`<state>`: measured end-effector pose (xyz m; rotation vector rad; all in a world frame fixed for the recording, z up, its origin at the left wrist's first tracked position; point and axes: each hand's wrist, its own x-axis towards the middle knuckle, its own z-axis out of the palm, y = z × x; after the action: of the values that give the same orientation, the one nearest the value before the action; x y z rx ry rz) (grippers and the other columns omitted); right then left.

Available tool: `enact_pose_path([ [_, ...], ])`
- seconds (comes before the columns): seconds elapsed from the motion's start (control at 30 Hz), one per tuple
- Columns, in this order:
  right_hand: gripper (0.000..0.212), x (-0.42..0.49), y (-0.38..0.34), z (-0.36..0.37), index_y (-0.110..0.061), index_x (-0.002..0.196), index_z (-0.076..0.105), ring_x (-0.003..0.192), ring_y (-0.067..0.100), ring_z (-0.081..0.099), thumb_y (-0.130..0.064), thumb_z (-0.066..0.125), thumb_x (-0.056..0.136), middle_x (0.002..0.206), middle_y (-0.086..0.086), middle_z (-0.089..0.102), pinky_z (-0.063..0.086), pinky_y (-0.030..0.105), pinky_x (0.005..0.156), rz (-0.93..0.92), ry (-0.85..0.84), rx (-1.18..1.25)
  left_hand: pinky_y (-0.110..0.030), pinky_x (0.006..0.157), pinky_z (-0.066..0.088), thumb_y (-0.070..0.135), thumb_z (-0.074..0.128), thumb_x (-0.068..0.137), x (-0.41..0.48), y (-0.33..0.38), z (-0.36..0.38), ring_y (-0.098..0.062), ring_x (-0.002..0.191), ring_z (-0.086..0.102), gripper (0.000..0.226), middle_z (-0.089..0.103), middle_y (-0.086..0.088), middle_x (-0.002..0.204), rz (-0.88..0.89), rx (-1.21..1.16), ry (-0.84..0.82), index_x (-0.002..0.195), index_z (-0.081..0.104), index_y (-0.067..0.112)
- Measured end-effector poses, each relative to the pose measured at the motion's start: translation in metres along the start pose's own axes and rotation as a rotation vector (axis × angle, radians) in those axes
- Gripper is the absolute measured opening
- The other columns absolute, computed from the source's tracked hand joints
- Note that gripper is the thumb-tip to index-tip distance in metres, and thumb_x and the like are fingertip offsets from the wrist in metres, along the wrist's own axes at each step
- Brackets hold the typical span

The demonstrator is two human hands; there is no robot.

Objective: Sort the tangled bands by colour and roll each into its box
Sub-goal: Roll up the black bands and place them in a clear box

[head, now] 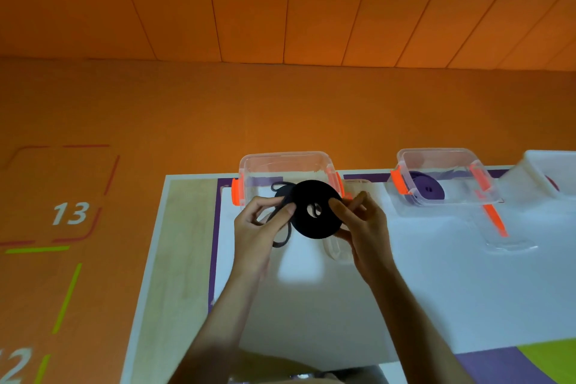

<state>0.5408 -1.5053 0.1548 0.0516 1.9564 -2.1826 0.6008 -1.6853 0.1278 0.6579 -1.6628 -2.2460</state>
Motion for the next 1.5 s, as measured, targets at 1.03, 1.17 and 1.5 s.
enact_pose_path([
  [1.03, 0.036, 0.173, 0.097, 0.028, -0.019, 0.091, 0.077, 0.099, 0.036, 0.074, 0.015, 0.064, 0.091, 0.108, 0.023, 0.074, 0.063, 0.048, 0.076, 0.423, -0.019, 0.069, -0.049, 0.097, 0.061, 0.024, 0.1, 0.067, 0.205, -0.11, 0.053, -0.034, 0.104, 0.074, 0.04, 0.077, -0.014, 0.11, -0.496, 0.173, 0.516, 0.089, 0.069, 0.014],
  [1.17, 0.043, 0.203, 0.123, 0.027, -0.006, 0.126, 0.047, 0.11, 0.034, 0.068, -0.005, 0.075, 0.092, 0.123, 0.016, 0.063, 0.065, 0.044, 0.076, 0.595, -0.166, -0.393, -0.033, 0.096, 0.056, 0.031, 0.099, 0.07, 0.223, -0.129, 0.048, -0.025, 0.103, 0.068, 0.04, 0.07, -0.001, 0.104, -0.541, 0.366, 0.538, 0.094, 0.071, 0.015],
  [1.5, 0.064, 0.231, 0.156, 0.038, -0.001, 0.145, 0.036, 0.125, 0.041, 0.063, -0.011, 0.075, 0.095, 0.141, 0.024, 0.054, 0.058, 0.05, 0.1, 0.672, -0.282, -0.819, -0.027, 0.095, 0.052, 0.042, 0.081, 0.09, 0.238, -0.148, 0.054, -0.026, 0.108, 0.068, 0.044, 0.074, -0.008, 0.12, -0.503, 0.78, 0.403, 0.118, 0.074, 0.009],
])
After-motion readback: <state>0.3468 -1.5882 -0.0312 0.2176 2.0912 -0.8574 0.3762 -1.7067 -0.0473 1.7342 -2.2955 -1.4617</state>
